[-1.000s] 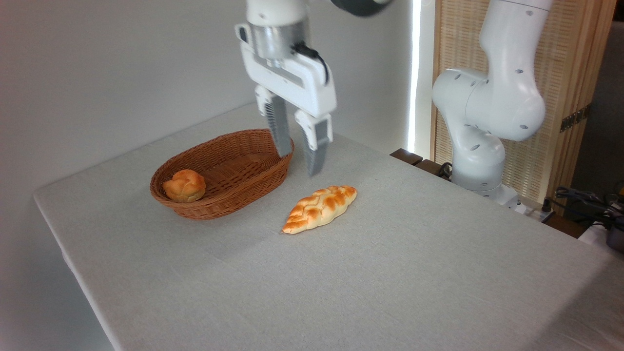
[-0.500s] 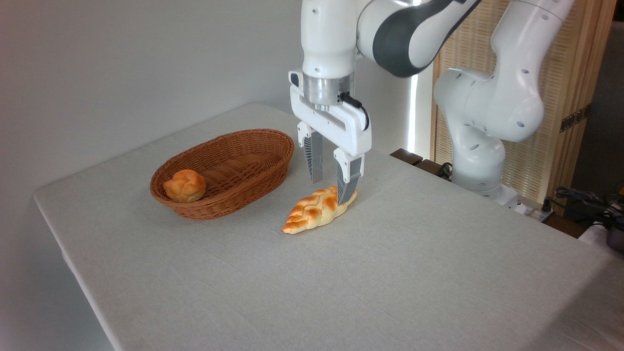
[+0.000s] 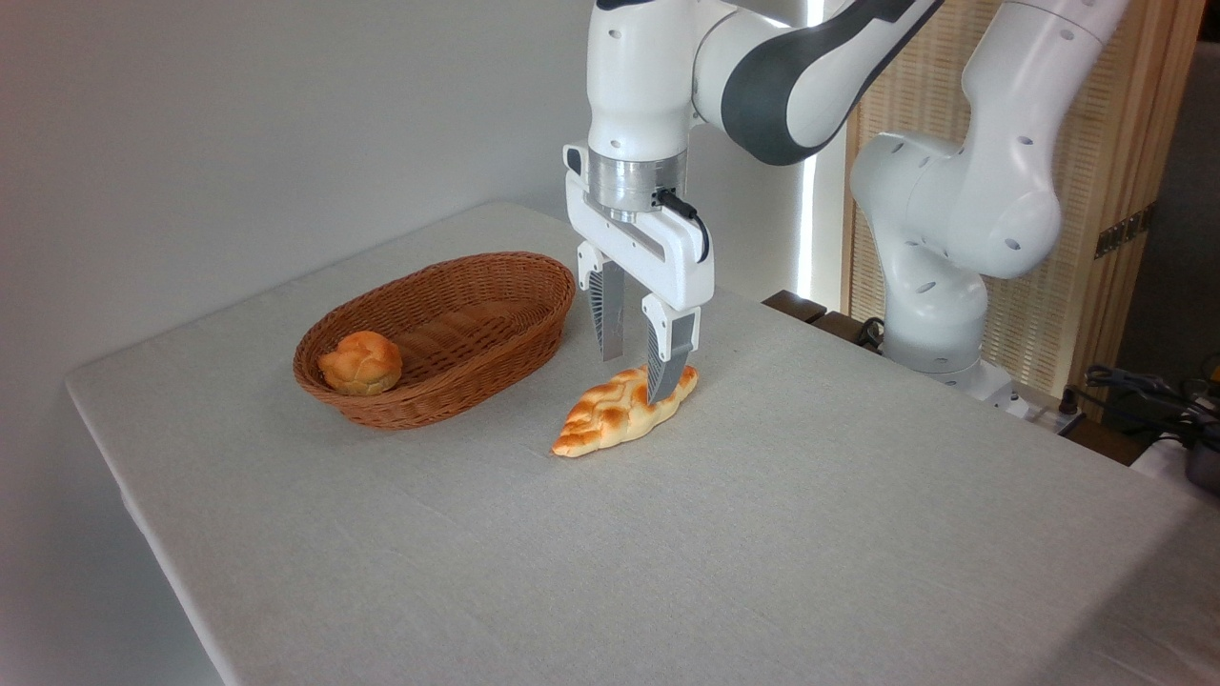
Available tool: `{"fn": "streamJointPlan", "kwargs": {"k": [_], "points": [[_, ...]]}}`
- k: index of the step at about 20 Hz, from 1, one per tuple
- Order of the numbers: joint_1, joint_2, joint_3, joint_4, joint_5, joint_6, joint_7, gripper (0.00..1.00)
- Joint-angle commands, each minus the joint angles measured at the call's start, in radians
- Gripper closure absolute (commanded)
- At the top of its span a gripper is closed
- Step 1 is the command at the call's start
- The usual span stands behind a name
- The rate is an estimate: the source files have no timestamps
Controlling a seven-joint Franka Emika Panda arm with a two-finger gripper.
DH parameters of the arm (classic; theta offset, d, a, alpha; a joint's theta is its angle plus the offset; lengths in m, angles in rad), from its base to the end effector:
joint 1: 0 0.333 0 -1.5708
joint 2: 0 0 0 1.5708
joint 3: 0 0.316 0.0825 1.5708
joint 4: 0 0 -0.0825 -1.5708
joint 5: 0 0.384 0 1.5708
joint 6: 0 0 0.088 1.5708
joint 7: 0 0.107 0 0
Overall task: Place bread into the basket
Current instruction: 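Lower the gripper onto the braided bread and close on it, then lift the braided bread and carry it over the wicker basket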
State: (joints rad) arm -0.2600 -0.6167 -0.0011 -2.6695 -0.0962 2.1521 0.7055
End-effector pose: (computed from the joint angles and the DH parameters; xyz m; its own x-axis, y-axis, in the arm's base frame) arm 0.3480 -0.0971 0.4360 0.6028 -0.7875 0.1286 -0.7942 -0.6077 0.0015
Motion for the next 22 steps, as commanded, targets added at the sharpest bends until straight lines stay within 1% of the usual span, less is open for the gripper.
{"fn": "streamJointPlan", "kwargs": {"k": [1, 6, 8, 9, 10, 11, 13, 14, 17, 22], "points": [[-0.018, 0.026, 0.019, -0.021, -0.016, 0.041, 0.019, 0.0], [-0.016, 0.038, 0.015, -0.021, -0.01, 0.045, 0.025, 0.0], [-0.016, 0.041, 0.015, -0.021, -0.01, 0.075, 0.025, 0.0], [-0.018, 0.049, 0.013, -0.021, -0.01, 0.087, 0.025, 0.04], [-0.018, 0.051, 0.013, -0.021, -0.01, 0.091, 0.028, 0.18], [-0.018, 0.052, 0.013, -0.021, -0.01, 0.092, 0.035, 0.25], [-0.018, 0.051, 0.013, -0.021, -0.01, 0.092, 0.087, 0.47], [-0.018, 0.051, 0.013, -0.02, -0.01, 0.092, 0.121, 0.55], [-0.018, 0.06, 0.013, -0.021, -0.01, 0.091, 0.158, 0.55], [-0.019, 0.074, 0.013, -0.02, -0.01, 0.091, 0.161, 0.58]]}}
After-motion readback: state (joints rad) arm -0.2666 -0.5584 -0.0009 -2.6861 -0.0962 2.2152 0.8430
